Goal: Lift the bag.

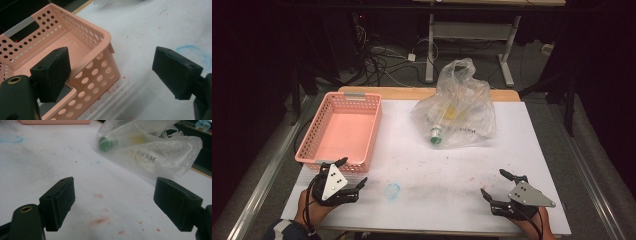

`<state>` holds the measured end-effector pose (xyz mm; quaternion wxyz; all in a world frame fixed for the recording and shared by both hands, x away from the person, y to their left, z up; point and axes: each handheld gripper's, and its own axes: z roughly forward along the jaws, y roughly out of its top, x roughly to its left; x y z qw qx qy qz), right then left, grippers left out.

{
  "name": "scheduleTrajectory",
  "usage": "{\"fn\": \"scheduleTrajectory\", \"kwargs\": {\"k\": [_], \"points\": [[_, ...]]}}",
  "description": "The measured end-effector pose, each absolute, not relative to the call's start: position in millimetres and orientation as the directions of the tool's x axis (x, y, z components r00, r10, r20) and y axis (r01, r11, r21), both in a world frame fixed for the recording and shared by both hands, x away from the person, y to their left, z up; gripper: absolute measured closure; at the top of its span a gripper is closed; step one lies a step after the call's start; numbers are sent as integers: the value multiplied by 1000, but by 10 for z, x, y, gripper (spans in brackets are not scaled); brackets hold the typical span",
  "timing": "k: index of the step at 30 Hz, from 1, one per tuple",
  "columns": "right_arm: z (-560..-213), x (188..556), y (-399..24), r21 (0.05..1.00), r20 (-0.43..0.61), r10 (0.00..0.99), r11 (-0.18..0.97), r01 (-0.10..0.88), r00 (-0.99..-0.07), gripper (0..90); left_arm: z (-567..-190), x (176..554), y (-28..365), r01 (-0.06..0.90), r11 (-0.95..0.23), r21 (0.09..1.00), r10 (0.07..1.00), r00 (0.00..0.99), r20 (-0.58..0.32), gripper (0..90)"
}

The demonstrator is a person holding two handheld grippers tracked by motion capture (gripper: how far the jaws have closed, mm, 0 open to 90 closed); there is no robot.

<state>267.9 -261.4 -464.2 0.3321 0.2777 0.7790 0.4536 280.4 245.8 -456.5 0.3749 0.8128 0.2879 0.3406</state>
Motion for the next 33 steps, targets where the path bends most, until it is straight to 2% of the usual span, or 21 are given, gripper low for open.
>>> {"fn": "scheduleTrajectory", "kwargs": {"k": [33], "points": [[-4639,2677,-2601,886,-273,722,447,126,-636,183,-4554,2825,2439,217,-551,805,723,607,331,148]]}}
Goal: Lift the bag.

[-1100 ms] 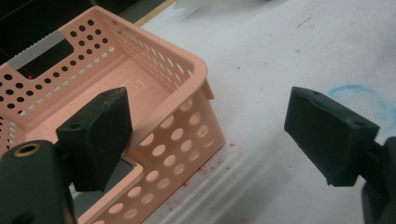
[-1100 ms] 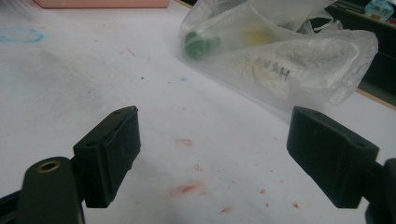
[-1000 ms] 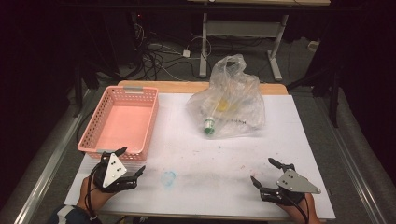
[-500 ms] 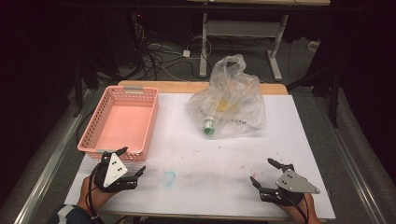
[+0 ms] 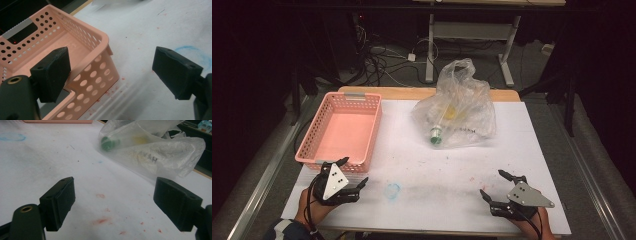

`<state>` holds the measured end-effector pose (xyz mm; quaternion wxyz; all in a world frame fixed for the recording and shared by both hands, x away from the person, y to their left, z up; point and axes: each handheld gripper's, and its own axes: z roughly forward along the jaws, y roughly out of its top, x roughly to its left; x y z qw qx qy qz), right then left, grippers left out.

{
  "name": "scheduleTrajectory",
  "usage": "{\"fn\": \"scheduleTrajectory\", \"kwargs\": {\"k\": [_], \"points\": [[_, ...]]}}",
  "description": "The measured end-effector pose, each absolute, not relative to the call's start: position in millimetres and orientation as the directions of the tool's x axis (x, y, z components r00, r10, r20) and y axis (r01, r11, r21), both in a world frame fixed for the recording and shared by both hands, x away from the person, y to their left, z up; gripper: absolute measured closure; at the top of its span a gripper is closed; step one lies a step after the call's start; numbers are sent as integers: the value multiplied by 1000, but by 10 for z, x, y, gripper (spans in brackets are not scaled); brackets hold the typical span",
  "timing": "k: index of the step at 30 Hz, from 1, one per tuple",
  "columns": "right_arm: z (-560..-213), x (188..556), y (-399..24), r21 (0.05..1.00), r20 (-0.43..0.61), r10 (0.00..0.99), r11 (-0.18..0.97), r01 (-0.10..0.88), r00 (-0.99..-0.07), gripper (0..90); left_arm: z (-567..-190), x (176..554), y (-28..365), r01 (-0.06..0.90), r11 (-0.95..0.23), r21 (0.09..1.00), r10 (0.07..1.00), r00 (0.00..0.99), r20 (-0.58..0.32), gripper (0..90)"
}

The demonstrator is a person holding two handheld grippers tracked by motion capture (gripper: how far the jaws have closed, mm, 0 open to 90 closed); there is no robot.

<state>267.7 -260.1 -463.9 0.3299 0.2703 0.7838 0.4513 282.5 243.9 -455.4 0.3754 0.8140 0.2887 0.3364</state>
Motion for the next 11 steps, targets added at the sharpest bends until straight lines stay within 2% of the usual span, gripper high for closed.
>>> {"fn": "scheduleTrajectory", "kwargs": {"k": [11], "points": [[-4643,2708,-2599,878,-275,722,458,140,-634,183,-4542,2866,2432,217,-551,805,717,617,325,148]]}}
